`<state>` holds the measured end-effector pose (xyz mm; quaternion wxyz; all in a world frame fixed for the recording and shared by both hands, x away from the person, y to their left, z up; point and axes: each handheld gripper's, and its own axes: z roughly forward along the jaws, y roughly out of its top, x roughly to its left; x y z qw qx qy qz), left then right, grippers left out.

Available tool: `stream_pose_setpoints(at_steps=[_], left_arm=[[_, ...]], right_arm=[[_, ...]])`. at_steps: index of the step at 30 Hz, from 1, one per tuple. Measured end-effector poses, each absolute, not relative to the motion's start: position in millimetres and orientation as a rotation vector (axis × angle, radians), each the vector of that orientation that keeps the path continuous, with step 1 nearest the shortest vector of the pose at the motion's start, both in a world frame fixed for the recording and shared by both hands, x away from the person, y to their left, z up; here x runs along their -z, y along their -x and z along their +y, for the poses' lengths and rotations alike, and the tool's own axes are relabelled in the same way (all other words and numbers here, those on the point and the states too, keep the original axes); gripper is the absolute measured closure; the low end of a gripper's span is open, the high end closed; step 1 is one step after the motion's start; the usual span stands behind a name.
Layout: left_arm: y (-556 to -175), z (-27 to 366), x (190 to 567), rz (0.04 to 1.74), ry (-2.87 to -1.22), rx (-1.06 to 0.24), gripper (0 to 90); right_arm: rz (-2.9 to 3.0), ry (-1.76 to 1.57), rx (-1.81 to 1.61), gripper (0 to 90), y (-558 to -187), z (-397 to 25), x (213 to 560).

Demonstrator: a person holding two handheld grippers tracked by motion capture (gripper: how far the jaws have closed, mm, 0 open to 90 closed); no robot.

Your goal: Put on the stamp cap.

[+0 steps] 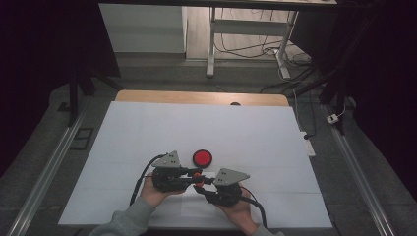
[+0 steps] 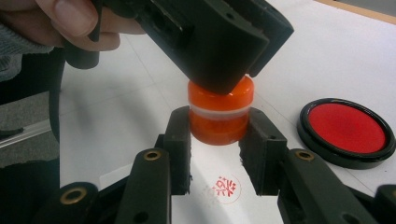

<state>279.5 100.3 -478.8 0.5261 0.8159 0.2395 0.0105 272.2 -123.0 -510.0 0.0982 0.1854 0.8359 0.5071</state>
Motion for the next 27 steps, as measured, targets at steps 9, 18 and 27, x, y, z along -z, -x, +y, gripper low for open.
stream_pose_setpoints(at_steps=[9,18,27], left_arm=[[-279.6,99.6,479.6,0.570,-1.955,-0.025,72.2],[-280.3,99.6,481.3,0.576,-1.959,-0.023,72.2],[-280.6,99.1,482.2,0.577,-1.961,-0.023,72.2]], right_arm=[[2.471,-0.551,-1.504,64.5,-272.2,-122.6,510.1],[2.461,-0.550,-1.510,64.5,-272.6,-123.8,509.5],[2.460,-0.551,-1.508,64.5,-272.2,-123.8,509.1]])
